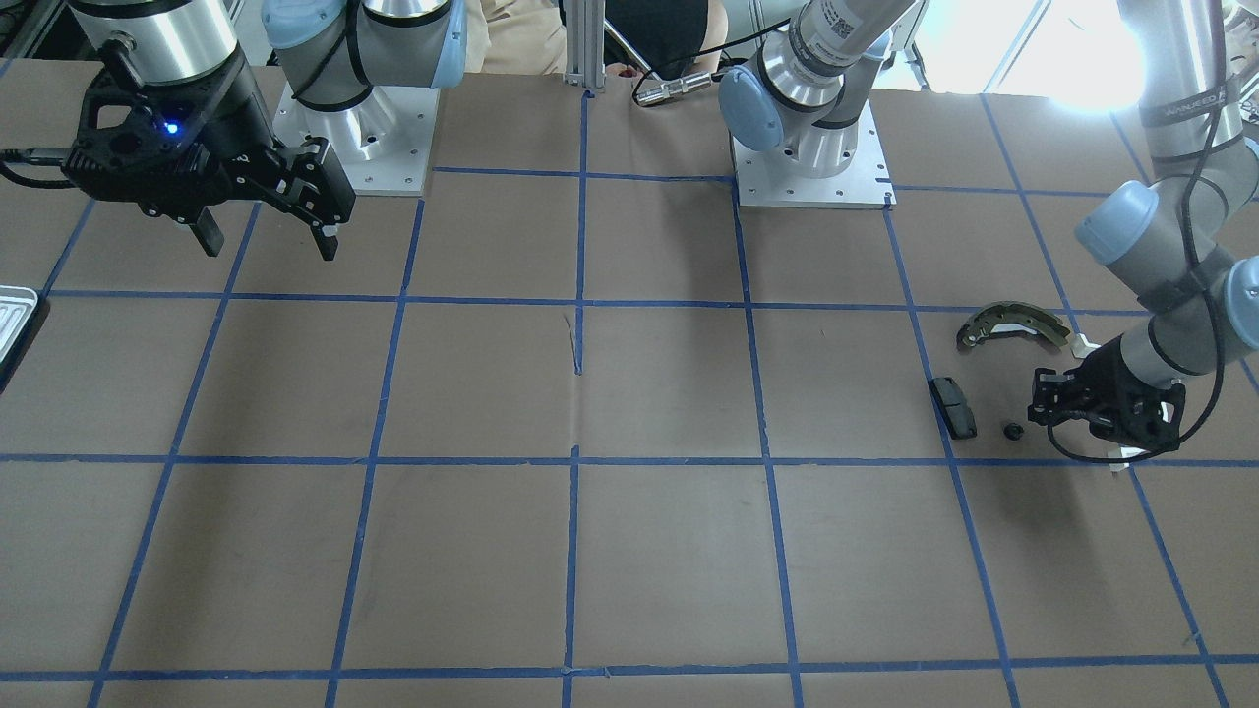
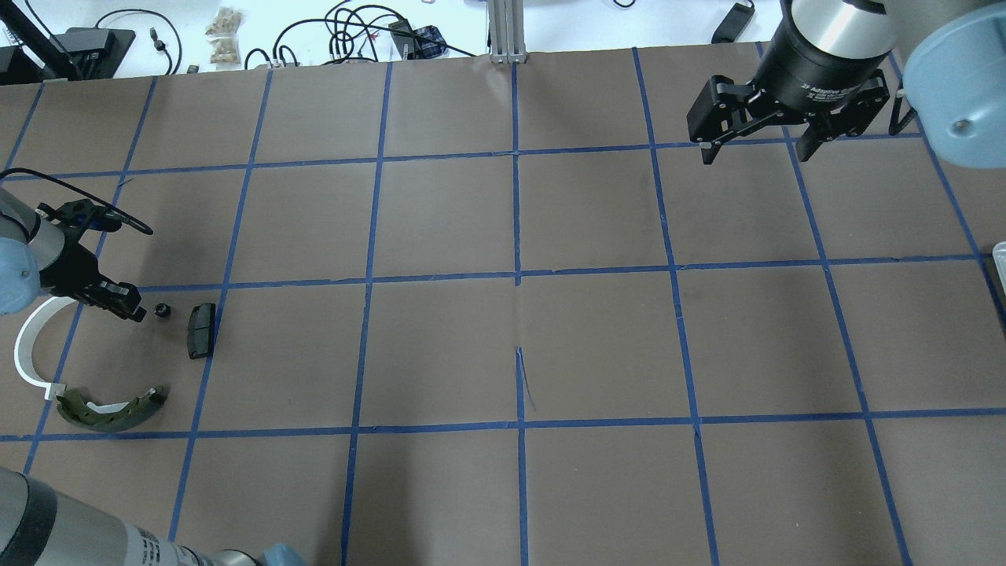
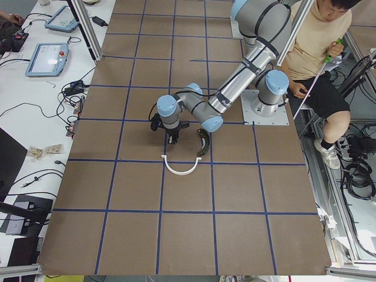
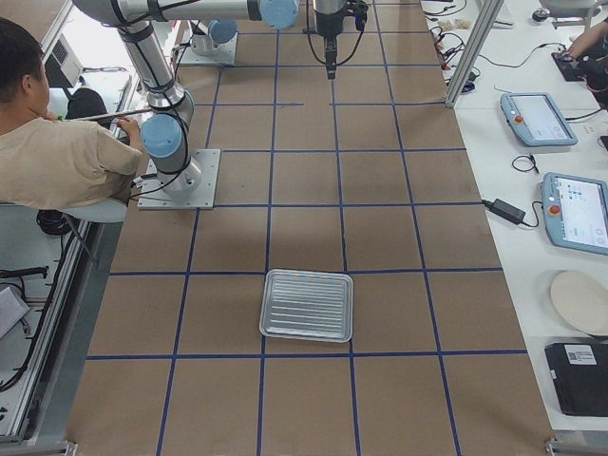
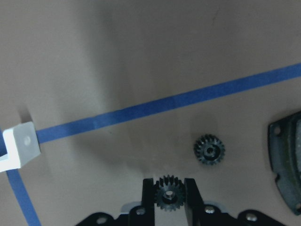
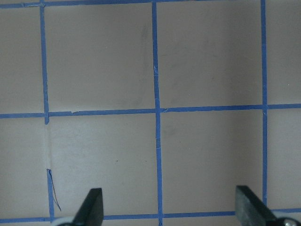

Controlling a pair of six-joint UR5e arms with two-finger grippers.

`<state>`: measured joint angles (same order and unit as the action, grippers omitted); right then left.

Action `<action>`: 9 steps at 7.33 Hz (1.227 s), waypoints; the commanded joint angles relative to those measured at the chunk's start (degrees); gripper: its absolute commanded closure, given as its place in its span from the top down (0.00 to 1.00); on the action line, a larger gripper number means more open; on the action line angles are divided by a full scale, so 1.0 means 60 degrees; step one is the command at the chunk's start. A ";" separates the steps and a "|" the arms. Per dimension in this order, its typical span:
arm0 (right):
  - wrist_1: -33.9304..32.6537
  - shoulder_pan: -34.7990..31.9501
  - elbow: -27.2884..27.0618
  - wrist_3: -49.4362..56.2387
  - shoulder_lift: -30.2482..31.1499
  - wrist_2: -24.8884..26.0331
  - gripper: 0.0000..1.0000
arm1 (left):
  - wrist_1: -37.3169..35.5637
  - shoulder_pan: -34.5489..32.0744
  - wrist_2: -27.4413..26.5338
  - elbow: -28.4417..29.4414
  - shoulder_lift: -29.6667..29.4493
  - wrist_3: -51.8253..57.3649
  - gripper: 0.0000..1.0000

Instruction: Place bearing gear from tray to pile

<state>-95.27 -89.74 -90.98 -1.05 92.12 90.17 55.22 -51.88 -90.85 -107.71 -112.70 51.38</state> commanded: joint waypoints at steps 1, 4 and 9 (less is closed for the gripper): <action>0.0000 0.0000 0.0002 0.0000 0.0012 0.0000 1.00 | 0.0011 -0.0010 0.0068 0.0008 -0.0054 -0.0039 0.25; 0.0000 0.0000 0.0002 0.0000 -0.0002 0.0000 1.00 | 0.0011 -0.0083 0.0127 0.0051 0.0018 -0.0257 0.73; 0.0000 0.0000 0.0017 -0.0015 -0.0002 -0.0014 1.00 | 0.2113 -0.2873 0.0024 0.1455 0.1480 -0.3569 0.79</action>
<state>-95.27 -89.74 -90.78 -1.11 92.12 90.16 63.03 -63.58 -90.65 -101.28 -106.38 38.88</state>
